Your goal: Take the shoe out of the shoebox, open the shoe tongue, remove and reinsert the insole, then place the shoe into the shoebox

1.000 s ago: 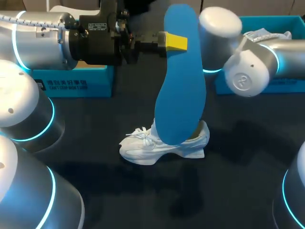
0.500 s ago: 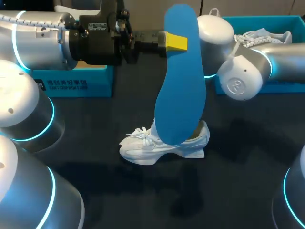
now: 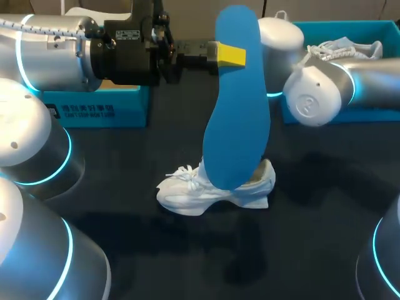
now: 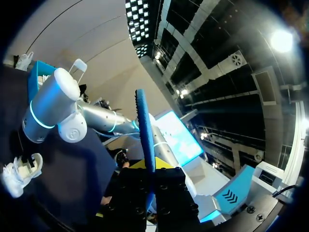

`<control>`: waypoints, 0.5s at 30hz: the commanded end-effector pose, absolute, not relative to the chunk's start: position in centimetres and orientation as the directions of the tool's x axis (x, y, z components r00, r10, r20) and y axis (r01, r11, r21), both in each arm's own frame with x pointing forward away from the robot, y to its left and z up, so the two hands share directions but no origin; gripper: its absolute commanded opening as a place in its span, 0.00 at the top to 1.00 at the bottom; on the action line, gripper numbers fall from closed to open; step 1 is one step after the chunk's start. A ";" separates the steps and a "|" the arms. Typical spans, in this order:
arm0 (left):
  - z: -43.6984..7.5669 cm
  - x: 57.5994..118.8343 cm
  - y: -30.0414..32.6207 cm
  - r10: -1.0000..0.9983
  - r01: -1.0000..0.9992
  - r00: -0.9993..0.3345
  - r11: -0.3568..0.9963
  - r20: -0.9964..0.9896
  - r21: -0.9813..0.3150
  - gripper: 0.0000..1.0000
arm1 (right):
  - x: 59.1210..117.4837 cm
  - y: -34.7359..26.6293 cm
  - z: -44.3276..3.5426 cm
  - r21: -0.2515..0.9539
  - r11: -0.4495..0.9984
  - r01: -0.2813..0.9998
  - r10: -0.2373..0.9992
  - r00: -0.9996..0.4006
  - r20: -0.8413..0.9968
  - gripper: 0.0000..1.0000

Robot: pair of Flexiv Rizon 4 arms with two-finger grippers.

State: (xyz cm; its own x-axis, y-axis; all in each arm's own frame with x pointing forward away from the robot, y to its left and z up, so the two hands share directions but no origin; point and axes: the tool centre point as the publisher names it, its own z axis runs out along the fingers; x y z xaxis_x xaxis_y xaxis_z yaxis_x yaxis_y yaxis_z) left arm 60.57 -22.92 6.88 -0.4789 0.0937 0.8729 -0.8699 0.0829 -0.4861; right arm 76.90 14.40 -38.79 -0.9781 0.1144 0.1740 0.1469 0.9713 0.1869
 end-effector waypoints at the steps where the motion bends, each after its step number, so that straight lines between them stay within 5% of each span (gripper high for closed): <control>1: 6.9 60.7 -23.1 0.092 -0.870 -0.479 0.085 0.873 -0.486 1.00 | 77.0 14.1 -36.7 0.195 0.959 0.205 0.153 -0.955 0.254 1.00; 10: 6.9 60.7 -23.1 0.092 -0.870 -0.479 0.085 0.873 -0.486 1.00 | 75.3 13.2 -33.5 0.230 0.749 0.622 0.530 -0.770 0.355 1.00; 15: 6.9 60.7 -23.1 0.092 -0.870 -0.479 0.085 0.873 -0.486 1.00 | 74.4 13.7 -33.6 0.308 0.483 0.819 0.743 -0.570 0.351 1.00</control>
State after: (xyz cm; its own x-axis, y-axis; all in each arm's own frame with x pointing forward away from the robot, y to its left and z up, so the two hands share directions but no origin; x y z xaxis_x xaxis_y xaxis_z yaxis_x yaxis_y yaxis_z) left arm 60.57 -22.92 6.88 -0.4788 0.0937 0.8729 -0.8699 0.0830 -0.4861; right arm 75.93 14.22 -33.49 -0.8031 0.4741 0.3609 0.5569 0.8126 0.1717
